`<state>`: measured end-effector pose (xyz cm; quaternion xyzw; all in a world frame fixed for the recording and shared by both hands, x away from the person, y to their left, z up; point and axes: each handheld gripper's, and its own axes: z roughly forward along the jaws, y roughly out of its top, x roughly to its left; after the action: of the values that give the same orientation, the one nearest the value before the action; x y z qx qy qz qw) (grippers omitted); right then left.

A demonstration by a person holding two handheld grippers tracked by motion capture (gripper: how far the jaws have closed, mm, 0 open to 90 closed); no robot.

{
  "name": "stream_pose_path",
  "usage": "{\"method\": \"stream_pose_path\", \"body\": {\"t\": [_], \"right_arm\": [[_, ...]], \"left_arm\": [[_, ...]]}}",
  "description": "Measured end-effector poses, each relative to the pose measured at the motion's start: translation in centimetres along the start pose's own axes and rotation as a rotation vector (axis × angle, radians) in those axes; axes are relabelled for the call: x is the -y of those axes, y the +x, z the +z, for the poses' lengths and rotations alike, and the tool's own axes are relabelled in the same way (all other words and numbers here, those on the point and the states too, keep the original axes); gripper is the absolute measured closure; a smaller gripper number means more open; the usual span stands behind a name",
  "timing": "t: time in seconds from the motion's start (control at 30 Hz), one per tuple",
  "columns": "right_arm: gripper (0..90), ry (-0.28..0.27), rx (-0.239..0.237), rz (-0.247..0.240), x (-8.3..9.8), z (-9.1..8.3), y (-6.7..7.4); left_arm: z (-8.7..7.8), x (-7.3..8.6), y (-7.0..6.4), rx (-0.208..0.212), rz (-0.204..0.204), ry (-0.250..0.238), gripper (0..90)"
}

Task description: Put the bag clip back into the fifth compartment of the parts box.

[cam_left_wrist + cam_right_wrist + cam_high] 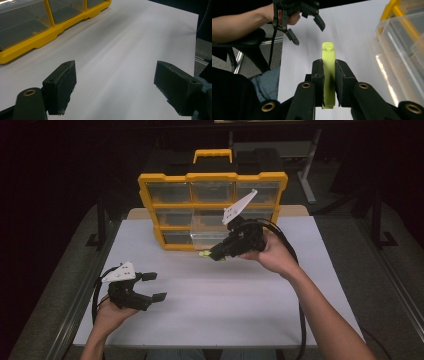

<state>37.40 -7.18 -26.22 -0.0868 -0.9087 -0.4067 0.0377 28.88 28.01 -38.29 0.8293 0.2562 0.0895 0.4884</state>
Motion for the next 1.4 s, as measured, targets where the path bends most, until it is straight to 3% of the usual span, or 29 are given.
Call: {"method": "stream_pose_path", "body": {"t": [0.87,1.23,1.27,1.4], "right_arm": [[77.2,-0.021,0.045,-0.023,-4.7,-3.6,-1.8],[77.2,-0.011,0.083,-0.019,-6.3,-4.5,-3.3],[77.2,-0.014,0.088,-0.016,-6.3,-4.5,-3.4],[77.2,-0.007,0.105,-0.007,-6.6,-4.8,-4.1]], "left_arm": [[-0.1,0.0,-0.1,-0.005,-0.023,-0.003,17.7],[-0.1,0.0,0.0,-0.003,-0.018,0.011,17.6],[0.0,0.1,-0.1,-0.001,-0.021,-0.008,17.6],[0.0,0.1,0.0,-0.002,-0.021,-0.007,17.6]]}}
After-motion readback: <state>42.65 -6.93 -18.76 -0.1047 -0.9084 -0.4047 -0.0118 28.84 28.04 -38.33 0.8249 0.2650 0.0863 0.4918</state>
